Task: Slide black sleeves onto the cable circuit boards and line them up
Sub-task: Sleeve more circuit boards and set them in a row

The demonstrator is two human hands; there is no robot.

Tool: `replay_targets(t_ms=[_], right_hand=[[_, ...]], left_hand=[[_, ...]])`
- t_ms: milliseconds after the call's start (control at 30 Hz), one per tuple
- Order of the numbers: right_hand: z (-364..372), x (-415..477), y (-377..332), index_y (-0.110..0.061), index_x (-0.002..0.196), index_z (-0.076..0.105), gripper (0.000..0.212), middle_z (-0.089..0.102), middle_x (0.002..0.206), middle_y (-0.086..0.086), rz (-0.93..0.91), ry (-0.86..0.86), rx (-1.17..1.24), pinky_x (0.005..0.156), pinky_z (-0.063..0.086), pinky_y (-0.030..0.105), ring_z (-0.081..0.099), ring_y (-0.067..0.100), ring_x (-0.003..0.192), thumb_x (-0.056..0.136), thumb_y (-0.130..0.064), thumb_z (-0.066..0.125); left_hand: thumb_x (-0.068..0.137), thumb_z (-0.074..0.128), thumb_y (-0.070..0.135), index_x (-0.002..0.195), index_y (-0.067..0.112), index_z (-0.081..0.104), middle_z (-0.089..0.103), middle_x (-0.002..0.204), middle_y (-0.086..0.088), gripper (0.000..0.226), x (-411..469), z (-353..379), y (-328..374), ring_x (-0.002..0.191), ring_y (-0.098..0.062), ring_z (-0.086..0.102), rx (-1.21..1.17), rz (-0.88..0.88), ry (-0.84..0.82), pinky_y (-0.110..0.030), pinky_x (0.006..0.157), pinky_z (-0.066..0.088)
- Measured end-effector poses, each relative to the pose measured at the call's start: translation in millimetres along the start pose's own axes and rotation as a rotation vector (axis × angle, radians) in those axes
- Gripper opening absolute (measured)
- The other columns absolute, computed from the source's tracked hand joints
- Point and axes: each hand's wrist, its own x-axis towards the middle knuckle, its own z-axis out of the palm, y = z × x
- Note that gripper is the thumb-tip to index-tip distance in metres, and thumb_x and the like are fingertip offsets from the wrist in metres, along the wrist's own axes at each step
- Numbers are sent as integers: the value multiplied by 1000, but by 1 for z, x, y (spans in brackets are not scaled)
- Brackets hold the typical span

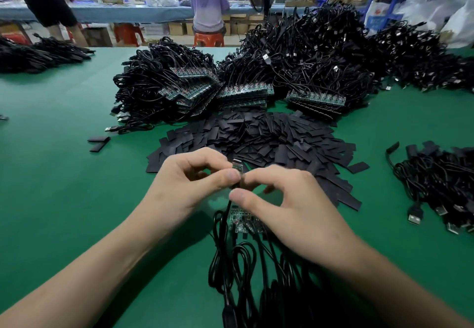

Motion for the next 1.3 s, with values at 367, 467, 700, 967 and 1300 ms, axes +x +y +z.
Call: replay_targets(t_ms=[367, 467, 700, 967, 1300], right_hand=[[-26, 4, -13, -25, 86, 75, 21, 69, 73, -3, 98, -122, 1103, 57, 57, 24, 71, 13, 64, 94, -39, 61], [-33, 7, -6, -21, 84, 71, 24, 56, 65, -5, 235, -90, 1139, 41, 46, 19, 56, 7, 47, 97, -36, 57], [-34, 7, 13, -14, 88, 71, 22, 51, 62, -1, 430, -100, 900, 32, 27, 15, 35, 6, 35, 93, -33, 61], [-21, 5, 17, -25, 95, 70, 21, 45, 57, -10, 210, 29, 193, 48, 33, 19, 38, 5, 50, 96, -44, 64], [-16, 1, 15, -28, 81, 69, 13, 51, 58, -16, 66, 98, 38, 54, 34, 13, 45, 0, 55, 94, -30, 70]], left_hand=[[91, 73, 32, 125, 26, 70, 62, 116, 11, 34, 22, -19, -18, 104, -4, 57, 931, -13, 164, -9, 91, 37], [90, 75, 35, 141, 20, 60, 57, 125, 4, 55, 35, -20, -21, 105, -9, 54, 1017, -72, 80, -20, 96, 39], [79, 83, 45, 126, 24, 71, 58, 100, 7, 53, 56, -21, -19, 77, -4, 55, 1089, -101, 61, -27, 77, 45], [82, 82, 43, 107, 26, 78, 77, 96, 4, 30, 23, 8, 8, 82, 0, 67, 138, -255, -90, -11, 70, 50], [86, 78, 41, 113, 20, 75, 75, 115, -13, 34, -9, 16, 4, 102, -26, 74, -356, -421, -154, -23, 71, 59]])
